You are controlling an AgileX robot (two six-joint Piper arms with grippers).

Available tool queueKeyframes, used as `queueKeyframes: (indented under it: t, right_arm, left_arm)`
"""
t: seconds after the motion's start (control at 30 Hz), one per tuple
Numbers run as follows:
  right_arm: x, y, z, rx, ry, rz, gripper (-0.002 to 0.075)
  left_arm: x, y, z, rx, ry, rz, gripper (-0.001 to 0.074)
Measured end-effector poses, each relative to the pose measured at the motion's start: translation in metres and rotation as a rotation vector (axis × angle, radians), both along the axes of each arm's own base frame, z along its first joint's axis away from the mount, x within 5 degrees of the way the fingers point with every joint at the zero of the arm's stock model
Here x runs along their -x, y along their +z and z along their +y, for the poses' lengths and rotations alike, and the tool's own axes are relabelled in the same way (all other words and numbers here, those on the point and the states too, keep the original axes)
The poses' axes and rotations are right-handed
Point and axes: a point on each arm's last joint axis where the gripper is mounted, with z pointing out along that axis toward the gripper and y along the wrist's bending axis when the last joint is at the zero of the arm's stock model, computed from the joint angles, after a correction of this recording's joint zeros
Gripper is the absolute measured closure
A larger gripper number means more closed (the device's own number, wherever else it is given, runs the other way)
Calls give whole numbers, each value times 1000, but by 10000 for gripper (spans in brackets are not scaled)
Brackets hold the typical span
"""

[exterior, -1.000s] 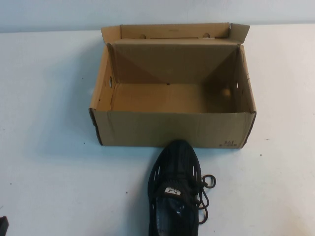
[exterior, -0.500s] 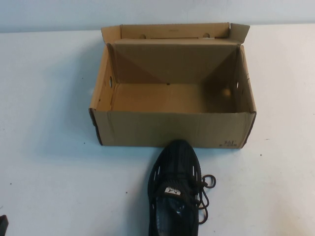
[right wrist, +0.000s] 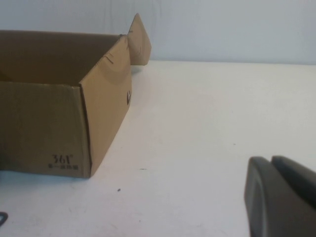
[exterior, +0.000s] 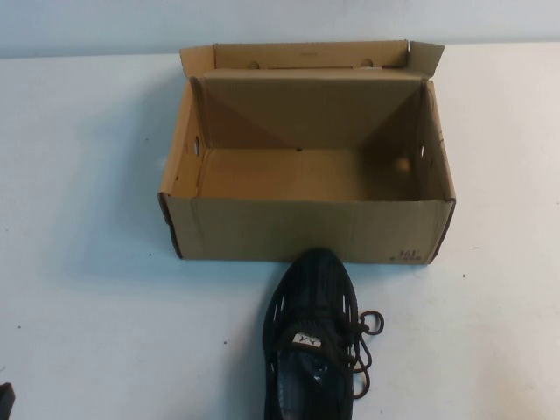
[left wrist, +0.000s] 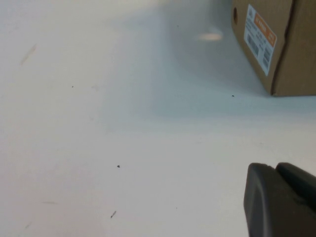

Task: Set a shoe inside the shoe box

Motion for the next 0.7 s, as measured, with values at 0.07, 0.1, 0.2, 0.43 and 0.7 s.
queueKeyframes:
  t: [0.07,0.1,0.2,0.43,0.7]
  right_arm:
    - [0,0,0,0,0,-2,742]
    - [0,0,0,0,-1,-5,742]
    - [0,4,-1,-5,-8,-46,742]
    - [1,28,-5,-31,-53,-307,743]
    - [4,39,-7,-44,-75,-433,742]
  left_arm:
    - [0,0,0,0,0,0,736]
    - [0,0,0,1,-1,-5,736]
    - [-1,6,-1,12,-9,-62,736]
    - [-3,31,-5,77,-48,-336,736]
    - [-2,35,-6,87,-55,-383,736]
